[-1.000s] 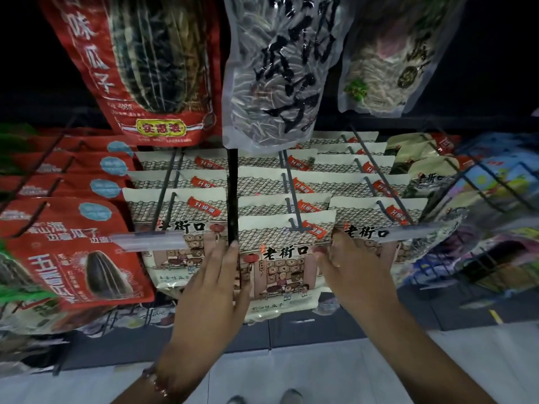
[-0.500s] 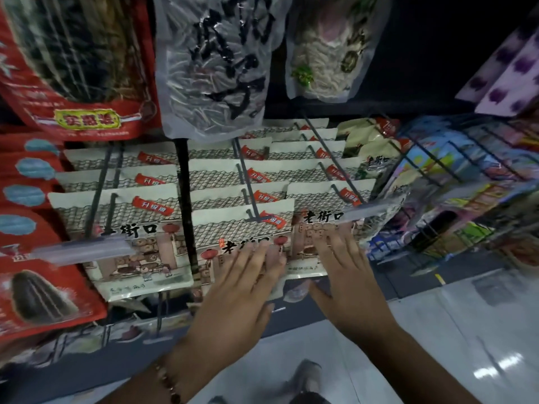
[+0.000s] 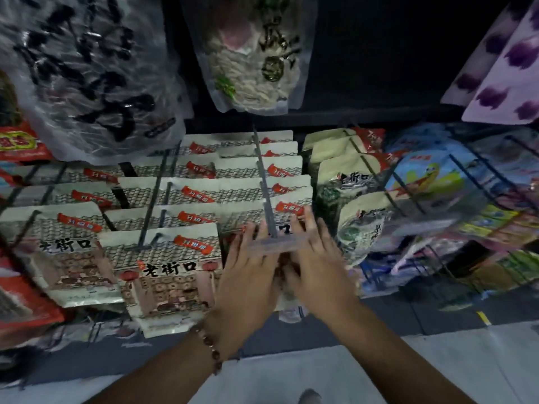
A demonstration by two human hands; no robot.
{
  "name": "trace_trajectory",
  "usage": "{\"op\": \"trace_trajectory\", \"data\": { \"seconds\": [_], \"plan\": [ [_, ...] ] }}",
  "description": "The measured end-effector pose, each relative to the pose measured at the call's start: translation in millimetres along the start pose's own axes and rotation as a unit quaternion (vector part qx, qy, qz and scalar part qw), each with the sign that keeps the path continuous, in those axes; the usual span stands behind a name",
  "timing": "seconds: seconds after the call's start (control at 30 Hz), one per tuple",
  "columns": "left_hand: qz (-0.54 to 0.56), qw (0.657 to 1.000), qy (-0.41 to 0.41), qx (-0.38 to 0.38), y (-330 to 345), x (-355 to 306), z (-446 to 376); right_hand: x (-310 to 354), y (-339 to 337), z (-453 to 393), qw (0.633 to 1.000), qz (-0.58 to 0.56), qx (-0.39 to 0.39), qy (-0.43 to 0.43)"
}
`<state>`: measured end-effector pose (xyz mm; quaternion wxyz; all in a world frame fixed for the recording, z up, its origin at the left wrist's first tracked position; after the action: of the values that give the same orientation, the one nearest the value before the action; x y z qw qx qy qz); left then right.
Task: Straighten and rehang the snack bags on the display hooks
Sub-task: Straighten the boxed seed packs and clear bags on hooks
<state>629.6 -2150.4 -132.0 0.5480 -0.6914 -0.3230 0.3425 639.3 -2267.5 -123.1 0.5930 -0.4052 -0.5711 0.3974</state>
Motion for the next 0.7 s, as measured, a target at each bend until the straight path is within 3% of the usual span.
{"op": "trace_trajectory", "data": {
  "seconds": [0.17, 0.3, 0.47, 0.63, 0.7],
  "plan": [
    [0.042, 0.993, -0.107, -0.038, 7.6, -2.7, -4.2, -12.9, -15.9, -9.4, 0.978, -0.192, -0.070, -0.052],
    [0.102, 0.967, -0.211, -0.101, 24.3, -14.5, 26.4, -9.6, -7.8, -4.2, 0.953, -0.298, -0.044, -0.041],
    [0.201, 0.928, -0.287, -0.130, 43.3, -2.7, 37.9, -20.6, 20.1, -12.8, 0.907, -0.417, 0.029, 0.050],
    [0.203, 0.922, -0.308, -0.115, 50.1, 7.8, 27.6, -27.7, 35.5, -25.4, 0.891, -0.431, 0.092, 0.109],
    [0.210, 0.925, -0.299, -0.104, 50.4, 7.2, 30.2, -32.6, 34.7, -24.4, 0.907, -0.398, 0.093, 0.100]
  ]
}}
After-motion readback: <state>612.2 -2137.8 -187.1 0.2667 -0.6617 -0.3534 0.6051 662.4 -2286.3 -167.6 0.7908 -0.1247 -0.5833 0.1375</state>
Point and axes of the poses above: each hand's wrist, its own z-axis away from the middle knuckle, its own y-axis out of the palm, x = y × z, the point moved 7 cm from there along -z, towards the middle knuckle, and after that the axes turned 11 degrees about y, right-handed, at the moved point
